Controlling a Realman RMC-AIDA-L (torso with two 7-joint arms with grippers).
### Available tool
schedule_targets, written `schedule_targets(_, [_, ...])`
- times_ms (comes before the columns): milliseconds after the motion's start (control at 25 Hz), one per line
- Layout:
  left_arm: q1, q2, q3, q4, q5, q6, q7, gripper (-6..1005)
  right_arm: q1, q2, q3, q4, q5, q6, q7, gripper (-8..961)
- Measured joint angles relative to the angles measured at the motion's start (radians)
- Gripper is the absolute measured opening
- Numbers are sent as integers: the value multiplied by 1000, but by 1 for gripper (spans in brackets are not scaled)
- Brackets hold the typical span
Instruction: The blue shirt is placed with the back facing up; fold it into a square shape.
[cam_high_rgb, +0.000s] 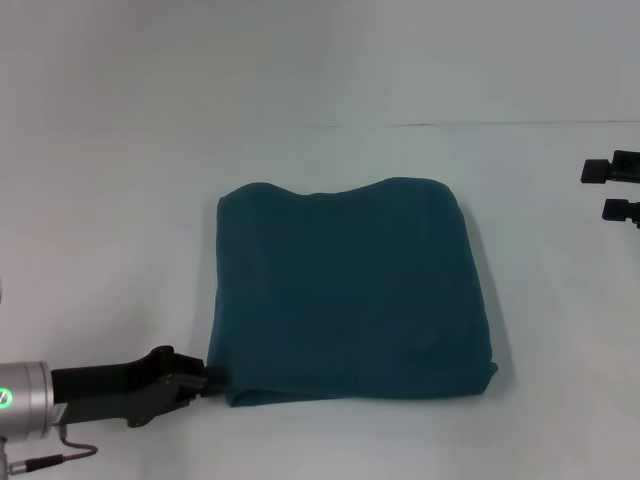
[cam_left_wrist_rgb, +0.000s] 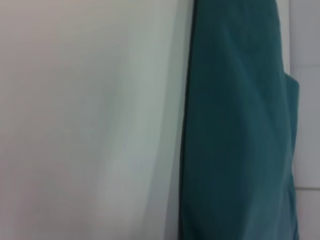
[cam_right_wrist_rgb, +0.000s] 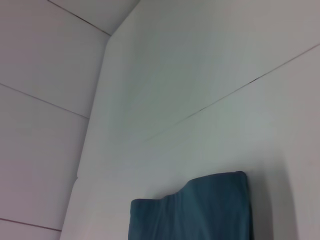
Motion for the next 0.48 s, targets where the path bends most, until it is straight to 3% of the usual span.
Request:
schedule_targets(280, [40, 25, -41, 128, 11, 101, 27, 237, -5, -2, -5, -3, -5, 0, -2, 892])
schedule_targets(400, [58, 33, -138, 199, -7, 173, 159, 337, -8, -9, -17, -3, -7, -2, -17, 891])
schedule_targets(480, [59, 37, -189, 217, -21, 249, 344, 404, -9, -15, -34, -1, -10, -15, -45, 889])
